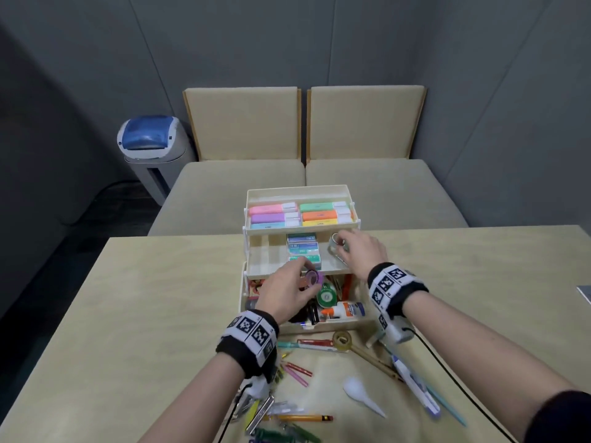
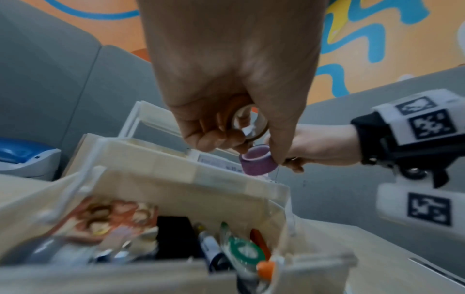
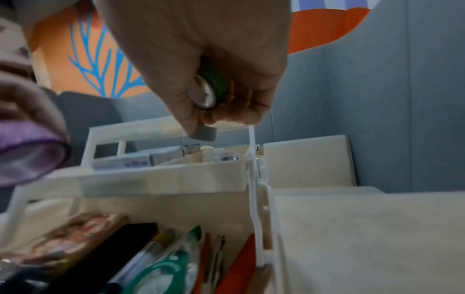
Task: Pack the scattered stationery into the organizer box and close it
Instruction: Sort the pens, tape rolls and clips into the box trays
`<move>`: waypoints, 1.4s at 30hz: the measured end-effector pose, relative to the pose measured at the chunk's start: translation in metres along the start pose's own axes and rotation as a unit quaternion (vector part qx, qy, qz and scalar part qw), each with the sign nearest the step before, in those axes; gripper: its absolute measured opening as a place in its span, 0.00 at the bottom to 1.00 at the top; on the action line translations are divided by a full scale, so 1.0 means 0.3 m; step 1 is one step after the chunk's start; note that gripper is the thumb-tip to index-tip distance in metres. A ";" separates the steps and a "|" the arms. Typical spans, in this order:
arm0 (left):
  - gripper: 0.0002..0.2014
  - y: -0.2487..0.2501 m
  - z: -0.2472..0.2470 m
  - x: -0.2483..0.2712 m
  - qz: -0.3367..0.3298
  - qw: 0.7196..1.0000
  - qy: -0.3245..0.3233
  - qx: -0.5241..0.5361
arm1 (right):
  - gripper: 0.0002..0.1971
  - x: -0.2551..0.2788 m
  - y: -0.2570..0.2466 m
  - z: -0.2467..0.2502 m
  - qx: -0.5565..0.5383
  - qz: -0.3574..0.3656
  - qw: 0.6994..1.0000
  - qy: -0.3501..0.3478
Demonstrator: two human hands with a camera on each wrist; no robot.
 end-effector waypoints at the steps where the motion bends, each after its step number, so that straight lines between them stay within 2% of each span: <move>1: 0.14 0.003 -0.010 -0.022 0.002 1.000 0.006 -0.007 | 0.09 -0.014 -0.001 -0.009 0.020 0.003 1.000 0.002; 6: 0.14 0.041 -0.089 -0.110 -0.048 0.996 0.027 -0.075 | 0.10 -0.033 0.019 -0.042 0.062 -0.021 0.998 0.010; 9: 0.14 0.072 -0.133 -0.154 -0.072 0.992 0.028 -0.101 | 0.10 -0.013 0.054 -0.023 0.000 -0.059 0.998 0.028; 13: 0.13 0.121 -0.158 -0.207 -0.102 0.987 0.029 -0.123 | 0.09 0.018 0.109 -0.004 -0.100 -0.141 0.985 0.007; 16: 0.11 0.132 -0.184 -0.237 -0.116 0.979 0.012 -0.165 | 0.08 0.031 0.137 0.002 -0.137 -0.193 0.972 -0.003; 19: 0.10 0.111 -0.217 -0.259 -0.111 0.972 -0.010 -0.205 | 0.06 0.037 0.141 0.009 -0.161 -0.211 0.964 -0.002; 23: 0.10 0.094 -0.229 -0.269 -0.104 0.966 -0.033 -0.232 | 0.04 0.036 0.128 0.021 -0.189 -0.203 0.961 0.015; 27: 0.07 0.096 -0.222 -0.267 -0.109 0.964 -0.049 -0.239 | 0.07 0.031 0.116 0.027 -0.247 -0.167 0.953 0.056; 30: 0.08 0.106 -0.234 -0.277 -0.110 0.955 -0.052 -0.269 | 0.10 0.038 0.120 0.033 -0.255 -0.168 0.948 0.088; 34: 0.09 0.121 -0.259 -0.274 -0.103 0.941 -0.064 -0.317 | 0.08 0.045 0.116 0.042 -0.241 -0.145 0.953 0.115; 37: 0.08 0.128 -0.241 -0.281 -0.092 0.951 -0.051 -0.291 | 0.06 0.039 0.112 0.029 -0.213 -0.130 0.963 0.099; 42: 0.05 0.128 -0.206 -0.249 -0.117 0.965 -0.041 -0.229 | 0.05 0.033 0.114 0.023 -0.244 -0.151 0.952 0.106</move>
Point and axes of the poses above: each hand's wrist, its own x-axis away from the middle knuckle, its own z-axis out of the back of the hand, y = z × x, the point moved 5 cm from there along -x, towards the middle knuckle, and after that the axes turned 12 degrees about y, right-handed, at the moved point
